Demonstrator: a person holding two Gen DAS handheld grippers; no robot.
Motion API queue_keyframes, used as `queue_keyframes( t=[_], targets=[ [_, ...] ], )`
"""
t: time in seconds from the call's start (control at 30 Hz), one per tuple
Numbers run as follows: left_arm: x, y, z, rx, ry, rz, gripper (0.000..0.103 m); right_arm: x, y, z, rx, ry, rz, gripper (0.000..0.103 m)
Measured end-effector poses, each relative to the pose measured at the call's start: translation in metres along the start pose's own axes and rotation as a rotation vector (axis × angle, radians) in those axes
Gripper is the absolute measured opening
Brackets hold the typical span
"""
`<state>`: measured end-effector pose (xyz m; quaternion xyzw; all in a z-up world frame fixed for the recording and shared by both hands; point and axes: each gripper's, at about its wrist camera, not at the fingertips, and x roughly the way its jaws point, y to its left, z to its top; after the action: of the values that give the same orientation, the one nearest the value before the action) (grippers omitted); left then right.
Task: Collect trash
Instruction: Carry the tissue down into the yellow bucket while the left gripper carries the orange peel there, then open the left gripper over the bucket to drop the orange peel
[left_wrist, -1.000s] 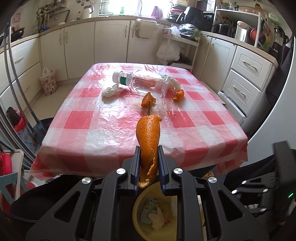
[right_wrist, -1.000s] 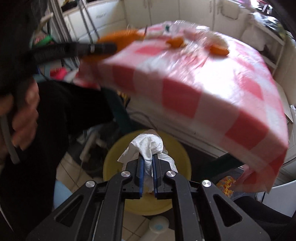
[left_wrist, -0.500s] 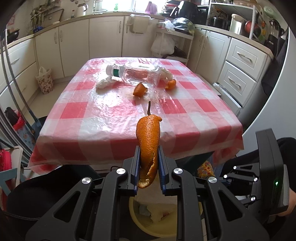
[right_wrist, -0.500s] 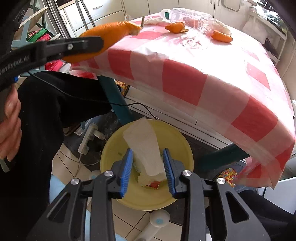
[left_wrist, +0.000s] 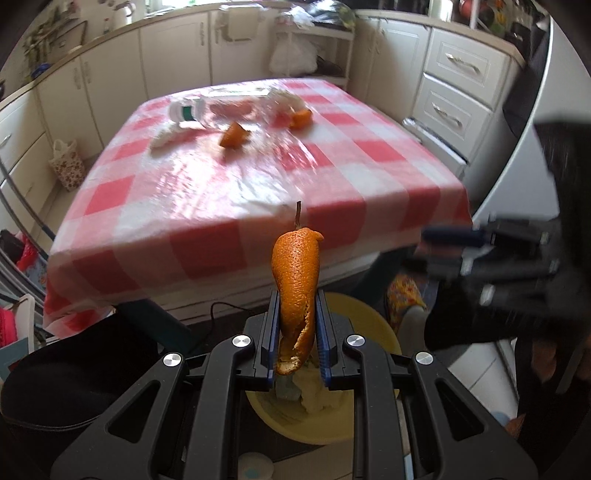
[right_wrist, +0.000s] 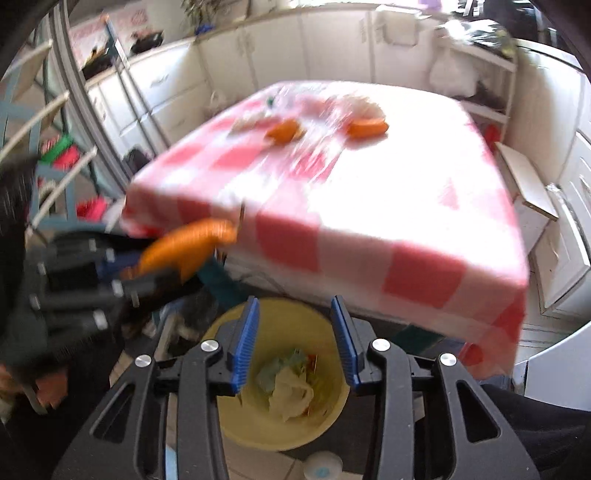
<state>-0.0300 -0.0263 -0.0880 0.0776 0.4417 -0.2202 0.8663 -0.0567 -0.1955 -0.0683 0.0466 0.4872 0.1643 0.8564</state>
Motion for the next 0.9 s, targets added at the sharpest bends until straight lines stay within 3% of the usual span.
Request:
queue_keyframes(
  t=[0.3,0.7,0.9],
  targets=[
    [0.028,-0.024,-0.019,0.127,0.14,-0.008,0.017,-0.023,-0.022,0.009,0.132,-0.141,0.009,0.046],
    [0.07,-0.039,-0.036,0.216,0.339,-0.012,0.017,-0.032,-0.029,0.012,0.176,-0.183,0.028,0.047],
    [0.076,-0.042,-0.041,0.226,0.369,-0.007,0.018,-0.034,-0.031,0.012,0.181,-0.192,0.037,0.048]
  ],
)
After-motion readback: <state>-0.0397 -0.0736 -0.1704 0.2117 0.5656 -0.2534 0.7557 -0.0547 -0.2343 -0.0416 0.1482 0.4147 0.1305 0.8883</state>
